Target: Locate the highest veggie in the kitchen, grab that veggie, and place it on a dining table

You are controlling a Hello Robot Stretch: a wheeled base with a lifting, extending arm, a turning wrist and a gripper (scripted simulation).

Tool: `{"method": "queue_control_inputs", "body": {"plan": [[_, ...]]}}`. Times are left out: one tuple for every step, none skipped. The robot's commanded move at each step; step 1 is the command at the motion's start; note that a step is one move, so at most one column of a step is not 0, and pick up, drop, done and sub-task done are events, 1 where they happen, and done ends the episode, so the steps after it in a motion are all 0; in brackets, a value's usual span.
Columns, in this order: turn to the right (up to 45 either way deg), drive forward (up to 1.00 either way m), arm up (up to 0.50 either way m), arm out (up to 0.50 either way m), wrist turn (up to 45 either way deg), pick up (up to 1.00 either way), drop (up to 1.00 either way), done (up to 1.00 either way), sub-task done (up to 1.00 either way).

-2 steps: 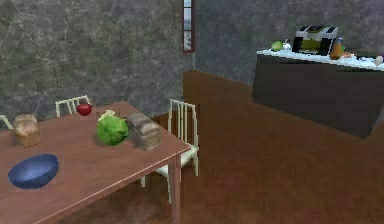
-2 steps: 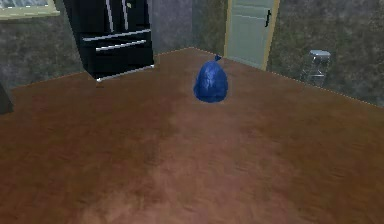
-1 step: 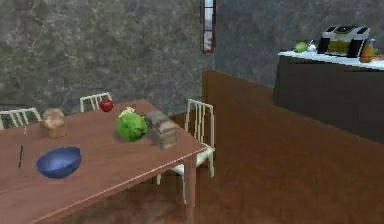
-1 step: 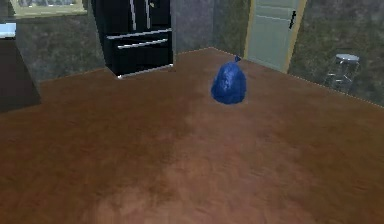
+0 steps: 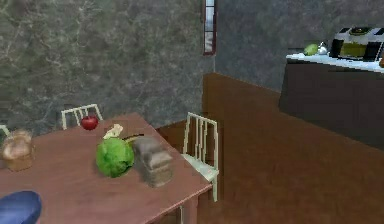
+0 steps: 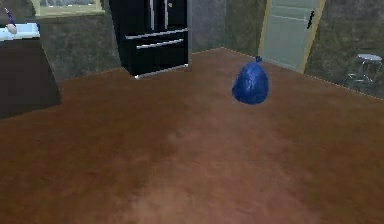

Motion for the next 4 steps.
{"method": "queue_control_inputs", "body": {"plan": [[45.0,0.0,0.0,0.0,0.0,0.0,0.0,0.0,0.0],[45.0,0.0,0.0,0.0,0.0,0.0,0.0,0.0,0.0],[42.0,0.0,0.0,0.0,0.0,0.0,0.0,0.0,0.0],[0.0,0.15,0.0,0.0,0.0,0.0,0.0,0.0,0.0]]}}
